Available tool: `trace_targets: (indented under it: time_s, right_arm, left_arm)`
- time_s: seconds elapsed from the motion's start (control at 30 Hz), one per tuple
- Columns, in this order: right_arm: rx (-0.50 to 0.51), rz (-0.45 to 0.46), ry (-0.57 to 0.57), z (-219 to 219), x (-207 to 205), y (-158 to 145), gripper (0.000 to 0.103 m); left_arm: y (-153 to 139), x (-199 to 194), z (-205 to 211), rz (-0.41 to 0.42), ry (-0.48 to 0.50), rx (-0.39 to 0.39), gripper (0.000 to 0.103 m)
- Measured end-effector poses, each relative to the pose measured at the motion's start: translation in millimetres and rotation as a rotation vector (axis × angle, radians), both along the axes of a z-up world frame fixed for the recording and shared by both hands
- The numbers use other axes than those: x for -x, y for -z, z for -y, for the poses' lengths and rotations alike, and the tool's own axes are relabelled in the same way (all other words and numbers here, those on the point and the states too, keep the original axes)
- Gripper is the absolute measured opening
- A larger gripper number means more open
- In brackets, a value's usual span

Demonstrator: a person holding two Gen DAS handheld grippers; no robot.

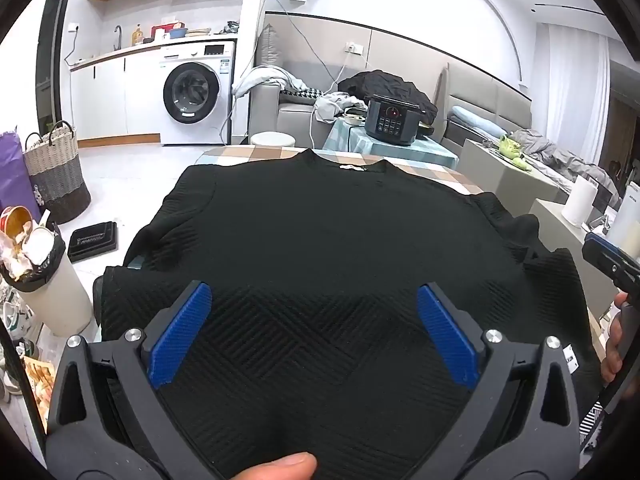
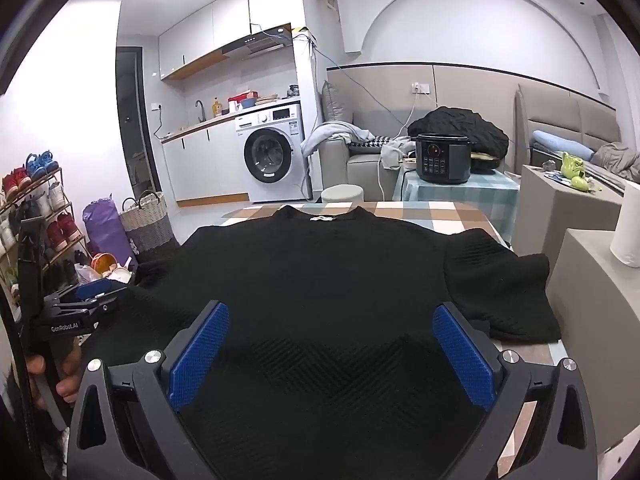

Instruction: Fold small clothes

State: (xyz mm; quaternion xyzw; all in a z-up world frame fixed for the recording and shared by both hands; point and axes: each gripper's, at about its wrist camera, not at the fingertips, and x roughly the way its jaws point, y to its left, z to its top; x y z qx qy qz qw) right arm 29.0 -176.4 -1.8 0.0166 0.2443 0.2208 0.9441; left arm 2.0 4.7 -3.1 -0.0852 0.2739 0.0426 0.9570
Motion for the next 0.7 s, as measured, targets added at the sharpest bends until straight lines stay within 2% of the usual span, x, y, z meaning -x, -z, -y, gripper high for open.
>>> trace_targets:
  time_s: [0.7]
  right_arm:
    - [0.019,0.024,-0.012,-7.8,-2.9,-3.1,0.103]
  left_arm:
    - [2.1,-2.9,-0.5,-0.002,-0.013,-0.006,0.102]
